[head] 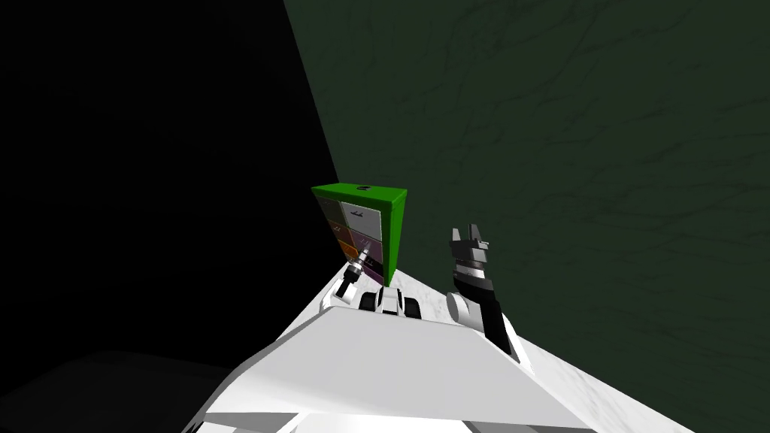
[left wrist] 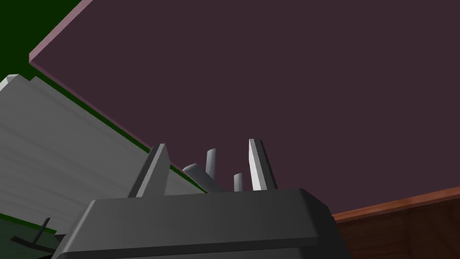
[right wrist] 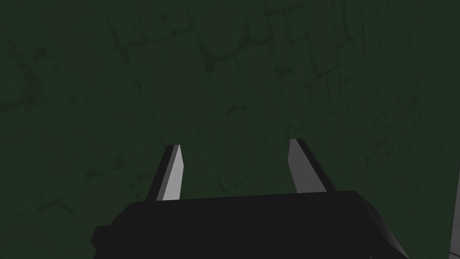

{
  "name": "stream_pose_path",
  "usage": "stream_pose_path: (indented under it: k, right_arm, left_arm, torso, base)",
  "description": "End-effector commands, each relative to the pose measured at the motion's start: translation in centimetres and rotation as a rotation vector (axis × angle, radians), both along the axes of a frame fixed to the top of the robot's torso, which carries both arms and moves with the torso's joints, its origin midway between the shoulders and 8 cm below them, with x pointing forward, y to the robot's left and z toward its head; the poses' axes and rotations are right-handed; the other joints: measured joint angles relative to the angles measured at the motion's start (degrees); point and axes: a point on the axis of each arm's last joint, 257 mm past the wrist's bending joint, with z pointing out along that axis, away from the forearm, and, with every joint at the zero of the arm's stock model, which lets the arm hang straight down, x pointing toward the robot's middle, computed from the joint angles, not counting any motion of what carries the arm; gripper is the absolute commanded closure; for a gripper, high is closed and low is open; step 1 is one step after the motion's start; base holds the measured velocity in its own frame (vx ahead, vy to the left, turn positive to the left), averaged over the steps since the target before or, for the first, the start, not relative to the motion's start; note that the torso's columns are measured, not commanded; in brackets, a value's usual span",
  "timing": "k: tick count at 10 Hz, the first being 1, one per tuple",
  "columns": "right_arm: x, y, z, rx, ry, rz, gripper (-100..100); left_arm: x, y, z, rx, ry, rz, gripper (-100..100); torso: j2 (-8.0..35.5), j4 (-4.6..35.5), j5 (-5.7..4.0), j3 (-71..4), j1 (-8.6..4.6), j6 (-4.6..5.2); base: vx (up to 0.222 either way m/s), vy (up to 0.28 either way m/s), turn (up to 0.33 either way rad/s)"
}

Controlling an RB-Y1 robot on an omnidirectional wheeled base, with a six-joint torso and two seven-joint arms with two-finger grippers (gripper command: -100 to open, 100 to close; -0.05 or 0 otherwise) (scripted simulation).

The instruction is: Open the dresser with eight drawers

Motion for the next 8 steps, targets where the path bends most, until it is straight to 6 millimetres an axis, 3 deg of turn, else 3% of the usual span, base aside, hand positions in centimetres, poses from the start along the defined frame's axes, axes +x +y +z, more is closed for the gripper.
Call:
stream_pose_path:
  k: [1, 8]
  right_arm:
    - [0.0, 0.0, 0.0, 0.0, 0.0, 0.0, 0]
    - [0.0, 0.0, 0.0, 0.0, 0.0, 0.0, 0]
  left_arm:
    - [-0.4, 0.0, 0.3, -0.001, -0.001, -0.006, 100]
    - [-1.6, 0.0, 0.2, -0.001, 0.009, -0.022, 100]
  torso:
    - [0.2, -0.2, 0.12, 0.1, 0.26, -0.11]
    - [-0.1, -0.1, 0.07, 0.0, 0.27, -0.15]
  base:
    - [-0.195, 0.05, 0.037]
    - [-0.154, 0.07, 0.02]
